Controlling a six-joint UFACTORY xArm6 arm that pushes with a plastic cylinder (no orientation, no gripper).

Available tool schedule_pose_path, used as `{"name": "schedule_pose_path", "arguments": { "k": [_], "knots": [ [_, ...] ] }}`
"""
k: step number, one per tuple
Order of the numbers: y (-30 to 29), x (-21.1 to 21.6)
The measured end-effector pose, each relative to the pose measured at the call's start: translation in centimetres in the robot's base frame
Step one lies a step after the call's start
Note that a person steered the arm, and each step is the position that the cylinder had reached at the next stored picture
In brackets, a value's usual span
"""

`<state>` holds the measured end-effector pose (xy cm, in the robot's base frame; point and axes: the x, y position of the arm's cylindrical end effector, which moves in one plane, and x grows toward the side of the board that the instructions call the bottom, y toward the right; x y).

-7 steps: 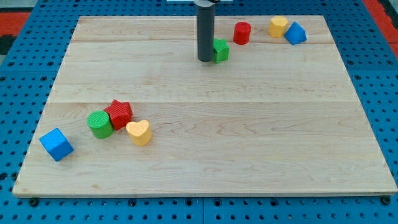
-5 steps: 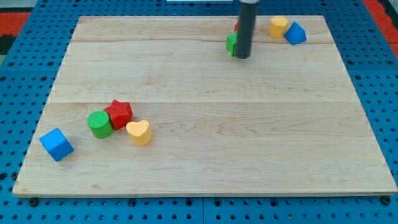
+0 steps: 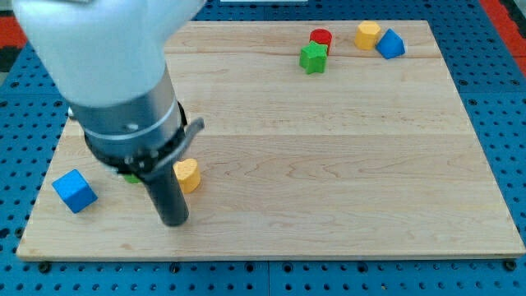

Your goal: Push the yellow heart left to the green star

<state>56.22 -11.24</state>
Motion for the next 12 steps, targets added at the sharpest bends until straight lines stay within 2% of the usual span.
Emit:
{"name": "schedule_pose_path", "arguments": {
  "k": [1, 2, 4, 5, 7, 9, 11, 12],
  "knots": [
    [1.2, -4.9],
    [1.3, -6.8],
    [2.7, -15.1],
    [3.0, -14.6],
    [-3.7, -17.0],
    [8.3, -21.3],
    [21.9, -22.8],
    [21.2, -20.6]
  ]
}}
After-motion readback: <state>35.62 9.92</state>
